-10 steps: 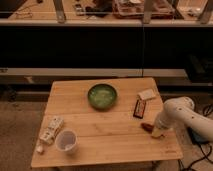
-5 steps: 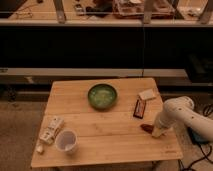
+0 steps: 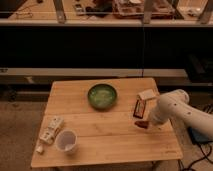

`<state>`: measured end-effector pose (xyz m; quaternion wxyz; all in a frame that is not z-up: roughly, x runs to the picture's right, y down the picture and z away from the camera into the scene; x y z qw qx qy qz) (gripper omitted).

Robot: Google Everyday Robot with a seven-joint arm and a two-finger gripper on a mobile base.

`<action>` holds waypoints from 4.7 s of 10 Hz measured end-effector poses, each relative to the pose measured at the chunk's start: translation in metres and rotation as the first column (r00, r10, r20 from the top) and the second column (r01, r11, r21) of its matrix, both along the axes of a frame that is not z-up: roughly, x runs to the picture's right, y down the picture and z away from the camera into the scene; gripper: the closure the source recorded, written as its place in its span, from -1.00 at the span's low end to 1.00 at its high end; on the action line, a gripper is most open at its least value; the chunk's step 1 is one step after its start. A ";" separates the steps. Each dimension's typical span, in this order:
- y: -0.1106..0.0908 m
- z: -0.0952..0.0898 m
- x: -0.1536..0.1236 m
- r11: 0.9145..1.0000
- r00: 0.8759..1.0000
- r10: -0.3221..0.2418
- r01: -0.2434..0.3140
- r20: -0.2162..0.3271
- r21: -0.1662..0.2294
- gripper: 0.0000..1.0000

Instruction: Place the pepper in the ceramic cup

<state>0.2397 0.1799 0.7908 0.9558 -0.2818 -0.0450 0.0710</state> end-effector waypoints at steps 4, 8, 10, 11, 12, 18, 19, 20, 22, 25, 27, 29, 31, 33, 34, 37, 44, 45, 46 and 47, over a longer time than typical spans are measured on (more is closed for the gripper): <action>-0.015 -0.028 -0.040 0.997 0.994 -0.081 0.080 0.074 0.013 1.00; -0.016 -0.027 -0.040 0.997 0.994 -0.081 0.080 0.075 0.014 1.00; -0.025 -0.029 -0.055 0.996 0.989 -0.090 0.087 0.118 0.031 1.00; -0.041 -0.034 -0.081 0.993 0.978 -0.109 0.099 0.177 0.062 1.00; -0.061 -0.042 -0.114 0.988 0.960 -0.138 0.116 0.244 0.104 1.00; -0.136 -0.115 -0.250 0.904 0.808 -0.380 0.223 0.450 0.364 1.00; -0.137 -0.129 -0.270 0.879 0.777 -0.431 0.246 0.459 0.409 1.00; -0.136 -0.138 -0.284 0.861 0.757 -0.463 0.261 0.461 0.437 1.00; -0.130 -0.157 -0.315 0.819 0.715 -0.531 0.293 0.455 0.494 1.00; -0.123 -0.167 -0.356 0.742 0.670 -0.618 0.324 0.411 0.587 1.00; -0.117 -0.168 -0.378 0.696 0.637 -0.663 0.333 0.392 0.636 1.00; -0.117 -0.168 -0.378 0.694 0.637 -0.665 0.333 0.391 0.638 1.00; -0.117 -0.168 -0.378 0.694 0.636 -0.665 0.333 0.391 0.638 1.00; -0.116 -0.165 -0.379 0.693 0.625 -0.672 0.340 0.398 0.636 1.00; -0.112 -0.163 -0.384 0.686 0.599 -0.688 0.355 0.409 0.635 1.00; -0.078 -0.141 -0.418 0.615 0.396 -0.788 0.478 0.471 0.627 1.00; -0.062 -0.108 -0.425 0.509 0.226 -0.848 0.599 0.478 0.619 1.00; -0.064 -0.105 -0.426 0.486 0.218 -0.863 0.605 0.456 0.631 1.00; -0.064 -0.105 -0.428 0.458 0.203 -0.879 0.610 0.432 0.646 1.00; -0.063 -0.105 -0.432 0.437 0.188 -0.890 0.611 0.416 0.660 1.00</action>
